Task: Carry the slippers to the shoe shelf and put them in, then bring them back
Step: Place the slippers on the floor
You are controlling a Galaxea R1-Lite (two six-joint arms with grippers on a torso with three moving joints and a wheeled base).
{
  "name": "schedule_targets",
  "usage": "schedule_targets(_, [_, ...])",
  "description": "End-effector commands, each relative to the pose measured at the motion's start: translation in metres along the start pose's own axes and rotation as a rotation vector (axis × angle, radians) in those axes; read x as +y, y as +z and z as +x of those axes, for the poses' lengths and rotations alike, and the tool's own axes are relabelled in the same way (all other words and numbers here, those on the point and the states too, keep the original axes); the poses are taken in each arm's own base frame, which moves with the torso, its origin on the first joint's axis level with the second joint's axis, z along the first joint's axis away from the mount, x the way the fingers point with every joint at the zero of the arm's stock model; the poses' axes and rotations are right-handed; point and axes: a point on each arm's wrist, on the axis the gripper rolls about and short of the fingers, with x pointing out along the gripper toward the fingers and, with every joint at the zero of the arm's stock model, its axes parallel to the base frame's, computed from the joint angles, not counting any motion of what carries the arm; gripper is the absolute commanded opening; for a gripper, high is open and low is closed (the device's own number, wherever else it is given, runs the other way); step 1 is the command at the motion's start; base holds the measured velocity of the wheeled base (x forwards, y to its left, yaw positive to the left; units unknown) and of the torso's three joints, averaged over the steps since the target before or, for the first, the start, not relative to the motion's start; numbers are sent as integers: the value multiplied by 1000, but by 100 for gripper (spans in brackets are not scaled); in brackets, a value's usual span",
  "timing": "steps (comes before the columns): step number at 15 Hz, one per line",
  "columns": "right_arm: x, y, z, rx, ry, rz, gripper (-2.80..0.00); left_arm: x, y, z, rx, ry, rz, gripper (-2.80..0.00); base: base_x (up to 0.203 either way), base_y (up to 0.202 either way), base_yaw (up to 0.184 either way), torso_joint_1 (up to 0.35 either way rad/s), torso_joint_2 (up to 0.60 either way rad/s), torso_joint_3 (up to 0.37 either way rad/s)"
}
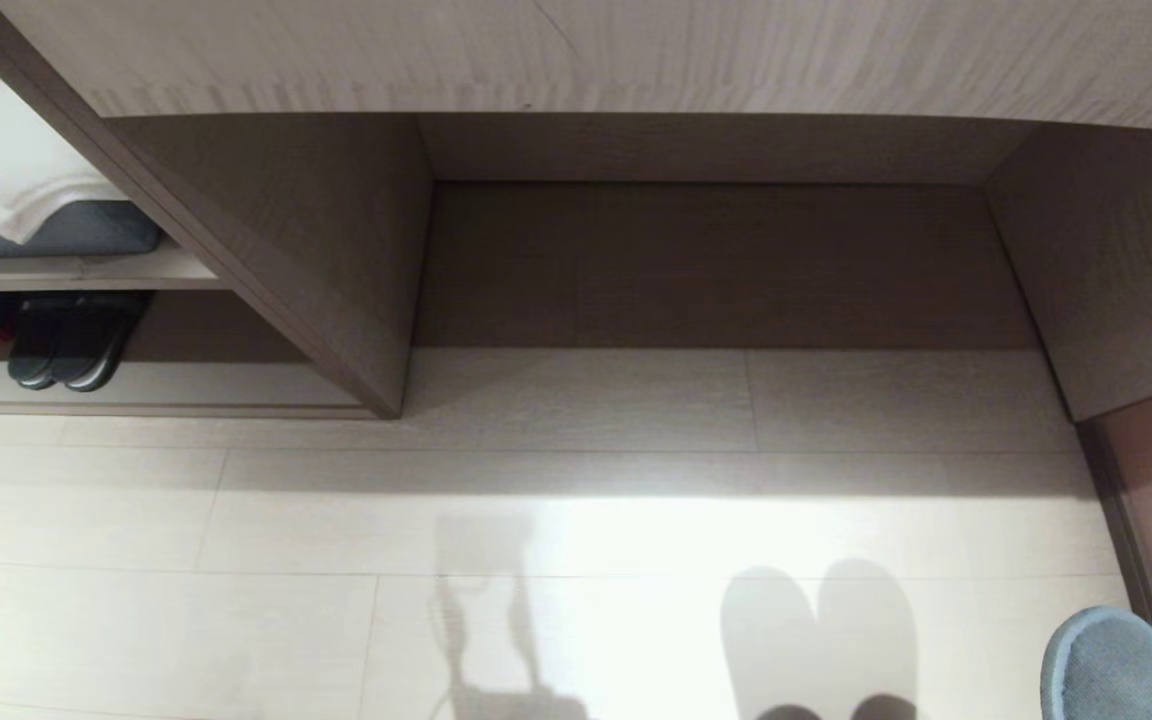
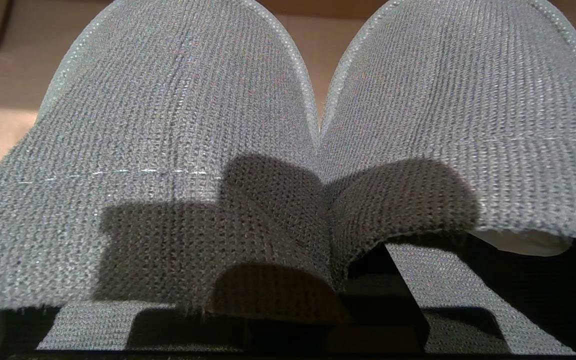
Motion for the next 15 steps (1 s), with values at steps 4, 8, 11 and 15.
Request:
schedule_targets(4, [0, 0, 0, -3, 0, 0, -280, 0, 0, 0, 0, 0, 0, -280, 0, 0, 0, 1, 3, -194])
schedule_targets(8, [0, 0, 0, -1, -1, 0, -280, 0, 0, 0, 0, 0, -1, -280, 0, 0, 0, 2, 2, -200])
schedule_targets(11, [0, 0, 0, -2, 0, 0, -280, 0, 0, 0, 0, 2, 0, -280, 0, 0, 0, 4, 5, -193])
schedule_targets(15, [0, 0, 0, -1, 0, 0, -280, 0, 0, 0, 0, 0, 0, -280, 0, 0, 0, 2, 2, -196])
